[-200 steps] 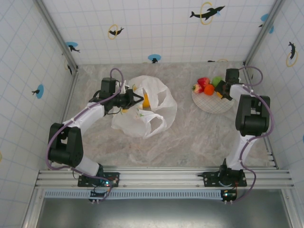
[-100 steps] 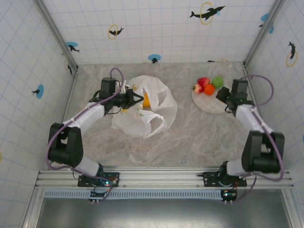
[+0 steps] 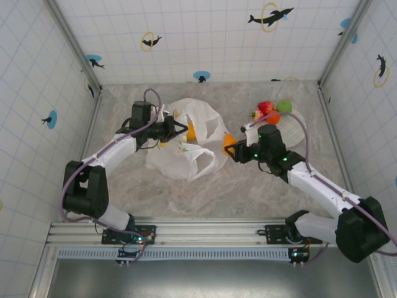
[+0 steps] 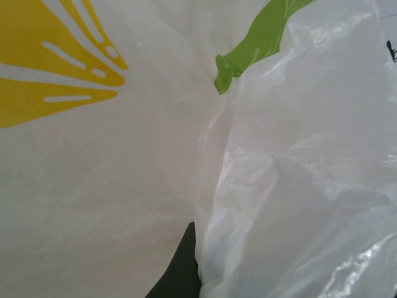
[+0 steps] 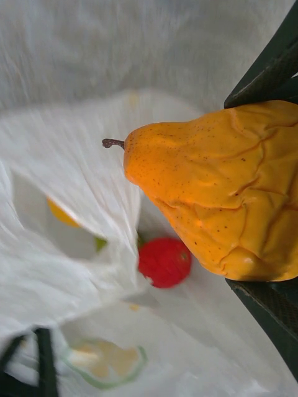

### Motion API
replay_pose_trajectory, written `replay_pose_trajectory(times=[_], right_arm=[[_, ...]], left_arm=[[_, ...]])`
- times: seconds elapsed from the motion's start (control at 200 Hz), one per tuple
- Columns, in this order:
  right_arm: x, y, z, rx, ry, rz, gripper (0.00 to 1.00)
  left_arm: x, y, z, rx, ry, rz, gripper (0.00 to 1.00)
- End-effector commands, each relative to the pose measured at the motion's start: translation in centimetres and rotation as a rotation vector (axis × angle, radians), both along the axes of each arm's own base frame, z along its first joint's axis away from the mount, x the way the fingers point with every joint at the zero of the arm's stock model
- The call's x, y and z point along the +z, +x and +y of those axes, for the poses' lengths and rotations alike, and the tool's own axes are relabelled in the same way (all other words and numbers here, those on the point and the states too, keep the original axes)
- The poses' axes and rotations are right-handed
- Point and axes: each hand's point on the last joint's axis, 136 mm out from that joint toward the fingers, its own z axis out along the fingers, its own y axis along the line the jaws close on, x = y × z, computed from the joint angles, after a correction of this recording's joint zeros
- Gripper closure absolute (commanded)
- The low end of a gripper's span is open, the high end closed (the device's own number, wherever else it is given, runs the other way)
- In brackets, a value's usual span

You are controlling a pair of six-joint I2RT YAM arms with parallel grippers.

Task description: Place the fruits into the plastic bag

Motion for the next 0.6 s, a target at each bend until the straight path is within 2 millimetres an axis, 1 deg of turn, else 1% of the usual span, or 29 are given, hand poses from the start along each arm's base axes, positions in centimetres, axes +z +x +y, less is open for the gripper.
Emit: replay_pose_trajectory(times=[0.0,0.095,0.225,0.26,0.28,0.435,0.596], right_arm=[[-0.5,-0.2,2.5,0.102,-0.022,-0.027,0.4],[-1.0,0.1,4.5,0.146,-0.04,-0.025,0.4],[-1.1,1.3,6.9,0.176,-0.017,-0.034,0.41],[-1.4,1.4,7.5,0.191,-0.018,-0.021,0.41],[-1.0,1.8,8.0,0.194,-0.002,-0.042,0.41],[-2.3,2.9,9.8,0.194,0.003,-0.014,0.41],[-2.3,4.2,11.5,0.123,0.03,-0.031,0.41]], left_arm=[[0.1,0.0,0.1,-0.004,-0.017,0.003,1.0],[0.0,-0.1,0.0,-0.007,-0.018,0.007,1.0],[0.1,-0.1,-0.1,-0.012,-0.021,0.005,1.0],[0.1,-0.1,-0.1,-0.014,-0.023,0.007,1.0],[0.0,-0.1,-0.1,-0.013,-0.024,0.009,1.0],[0.3,-0.2,-0.3,-0.019,-0.027,-0.001,1.0],[0.5,-0.6,-0.7,-0.033,-0.032,0.0,1.0]])
